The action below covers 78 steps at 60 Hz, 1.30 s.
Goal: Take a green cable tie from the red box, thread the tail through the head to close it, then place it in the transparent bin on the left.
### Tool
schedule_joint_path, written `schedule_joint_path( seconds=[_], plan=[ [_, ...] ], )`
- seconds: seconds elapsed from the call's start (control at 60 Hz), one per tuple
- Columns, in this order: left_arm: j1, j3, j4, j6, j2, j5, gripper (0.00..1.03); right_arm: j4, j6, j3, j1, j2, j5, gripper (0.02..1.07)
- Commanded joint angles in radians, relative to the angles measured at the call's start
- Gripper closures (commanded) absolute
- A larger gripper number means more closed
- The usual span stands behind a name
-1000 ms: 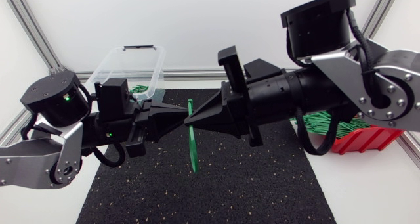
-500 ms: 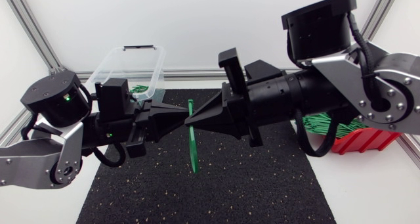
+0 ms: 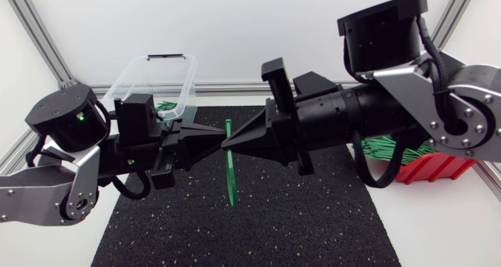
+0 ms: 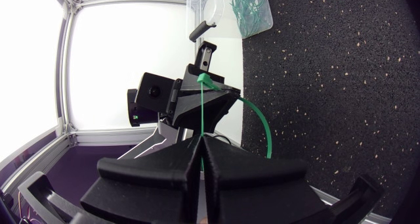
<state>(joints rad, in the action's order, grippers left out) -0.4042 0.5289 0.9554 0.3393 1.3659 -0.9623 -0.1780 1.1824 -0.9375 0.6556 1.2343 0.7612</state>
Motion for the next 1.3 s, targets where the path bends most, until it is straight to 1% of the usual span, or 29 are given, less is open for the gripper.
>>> schedule_joint_path(
  seconds=[0.0, 0.167, 0.367, 0.467, 0.6, 0.667, 0.817, 1.0, 1.183, 1.283],
  plan=[
    [-0.002, -0.024, 0.016, -0.008, -0.016, 0.002, 1.00, 0.014, 0.034, 0.023, -0.001, -0.010, -0.003, 1.02],
    [-0.015, -0.038, 0.016, -0.020, -0.045, 0.002, 1.00, 0.014, 0.039, 0.023, -0.008, -0.002, -0.003, 1.02],
    [-0.053, -0.064, 0.016, -0.072, -0.085, 0.002, 1.00, 0.014, 0.049, 0.020, -0.008, -0.001, 0.006, 1.02],
    [-0.085, -0.073, 0.016, -0.106, -0.100, 0.034, 1.00, 0.017, 0.056, 0.020, 0.001, 0.004, 0.007, 1.02],
    [-0.094, -0.078, 0.016, -0.151, -0.100, 0.060, 1.00, 0.021, 0.068, 0.022, 0.001, 0.001, 0.007, 1.02],
    [-0.101, -0.089, 0.016, -0.180, -0.113, 0.097, 1.00, 0.020, 0.069, 0.025, -0.004, 0.001, 0.009, 1.02],
    [-0.085, -0.089, 0.016, -0.206, -0.125, 0.125, 1.00, 0.014, 0.069, 0.031, -0.017, -0.010, 0.010, 1.02],
    [-0.048, -0.075, 0.016, -0.203, -0.140, 0.128, 1.00, 0.002, 0.065, 0.032, -0.024, -0.013, 0.015, 1.02],
    [-0.047, -0.084, 0.016, -0.207, -0.154, 0.132, 1.00, 0.000, 0.062, 0.032, -0.022, -0.019, 0.018, 1.02],
    [-0.045, -0.070, 0.016, -0.226, -0.108, 0.135, 1.00, 0.006, 0.057, 0.032, 0.004, -0.056, 0.016, 1.02]
  ],
)
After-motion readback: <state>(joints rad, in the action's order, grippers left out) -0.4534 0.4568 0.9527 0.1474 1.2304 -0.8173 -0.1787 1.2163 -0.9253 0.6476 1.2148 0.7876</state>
